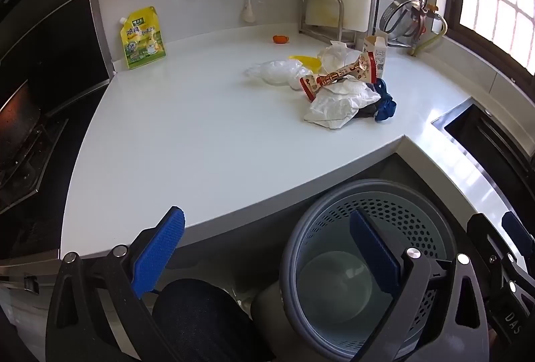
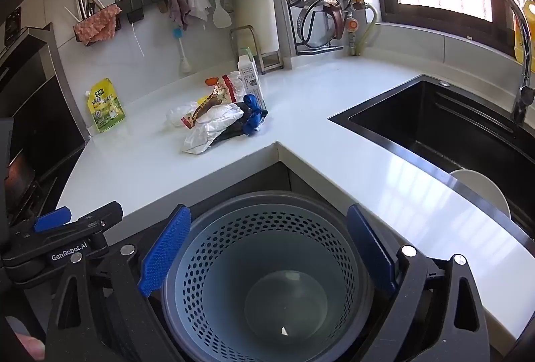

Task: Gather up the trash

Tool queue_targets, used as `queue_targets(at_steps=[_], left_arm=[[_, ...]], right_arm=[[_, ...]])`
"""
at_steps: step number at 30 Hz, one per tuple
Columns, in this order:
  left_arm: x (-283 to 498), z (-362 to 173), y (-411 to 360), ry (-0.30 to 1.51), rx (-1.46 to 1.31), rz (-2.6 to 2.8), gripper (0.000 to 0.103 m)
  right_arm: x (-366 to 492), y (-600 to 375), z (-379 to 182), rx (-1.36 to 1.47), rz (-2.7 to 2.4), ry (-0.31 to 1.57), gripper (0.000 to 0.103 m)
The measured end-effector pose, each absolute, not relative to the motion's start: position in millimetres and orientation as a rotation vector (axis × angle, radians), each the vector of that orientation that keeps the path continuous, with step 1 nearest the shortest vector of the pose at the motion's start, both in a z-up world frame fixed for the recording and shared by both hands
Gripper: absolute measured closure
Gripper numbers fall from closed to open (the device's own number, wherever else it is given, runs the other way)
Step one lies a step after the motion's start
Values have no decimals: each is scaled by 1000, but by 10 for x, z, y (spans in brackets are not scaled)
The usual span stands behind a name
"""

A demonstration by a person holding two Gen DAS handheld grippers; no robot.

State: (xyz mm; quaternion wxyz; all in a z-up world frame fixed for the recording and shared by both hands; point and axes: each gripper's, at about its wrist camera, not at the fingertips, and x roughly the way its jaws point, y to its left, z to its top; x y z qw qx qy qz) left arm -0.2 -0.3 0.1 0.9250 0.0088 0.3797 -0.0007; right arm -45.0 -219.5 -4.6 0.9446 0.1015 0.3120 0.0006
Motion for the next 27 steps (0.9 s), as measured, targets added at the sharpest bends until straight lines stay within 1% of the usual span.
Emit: queue_targets(at_steps=[13, 27], left_arm=[[27, 42, 91, 797, 14, -14, 6], [16, -32, 3, 788, 32, -6, 6]], right_arm=[[-461, -2204, -40, 210, 2, 628, 13], [-455, -2242, -34, 222, 2, 631, 13]])
